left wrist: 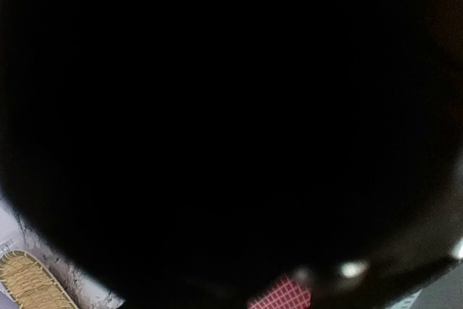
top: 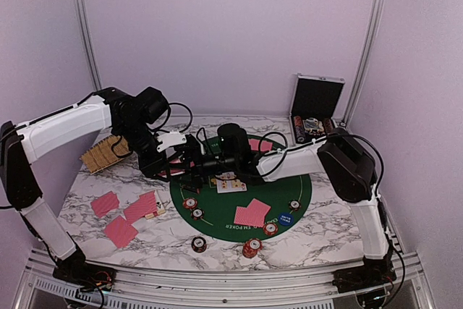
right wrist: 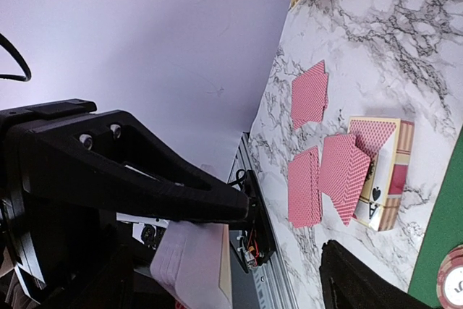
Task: Distribute texas hold em gaming equipment
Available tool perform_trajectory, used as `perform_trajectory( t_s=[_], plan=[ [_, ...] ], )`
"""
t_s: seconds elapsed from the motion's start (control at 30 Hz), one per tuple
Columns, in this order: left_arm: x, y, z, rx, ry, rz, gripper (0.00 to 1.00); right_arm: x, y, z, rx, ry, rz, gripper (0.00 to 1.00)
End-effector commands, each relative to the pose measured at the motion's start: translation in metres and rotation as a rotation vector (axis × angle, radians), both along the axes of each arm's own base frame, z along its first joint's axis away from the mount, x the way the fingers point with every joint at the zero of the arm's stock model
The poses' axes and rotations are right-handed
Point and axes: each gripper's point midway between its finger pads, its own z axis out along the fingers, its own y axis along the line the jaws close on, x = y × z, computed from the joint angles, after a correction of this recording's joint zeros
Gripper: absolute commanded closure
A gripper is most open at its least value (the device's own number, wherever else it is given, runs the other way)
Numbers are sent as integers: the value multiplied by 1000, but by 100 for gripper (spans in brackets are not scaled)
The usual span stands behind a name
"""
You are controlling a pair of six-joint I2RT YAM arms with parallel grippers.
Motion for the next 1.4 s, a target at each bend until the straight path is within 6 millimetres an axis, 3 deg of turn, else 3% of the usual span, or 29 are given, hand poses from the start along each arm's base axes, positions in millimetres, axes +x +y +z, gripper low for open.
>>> perform_trajectory(
  t_s=[0.0, 0.5, 0.93, 1.2, 1.37],
  plan=[
    [1, -6, 4, -19, 0, -12, 46, -6, 11, 15, 64, -6, 32, 14],
    [0, -8, 10, -32, -11, -22, 46, 5, 15, -6, 60, 91, 1, 24],
    [-2, -6, 12, -32, -20, -31, 47, 41, -27, -8, -28, 41, -113, 31],
    [-3, -5, 11, -28, -21, -31, 47, 39, -32, -10, -55, 25, -100, 39],
    [-4, -4, 8, -21, -14, -32, 47, 24, -18, 10, -3, -17, -44, 32]
  ],
)
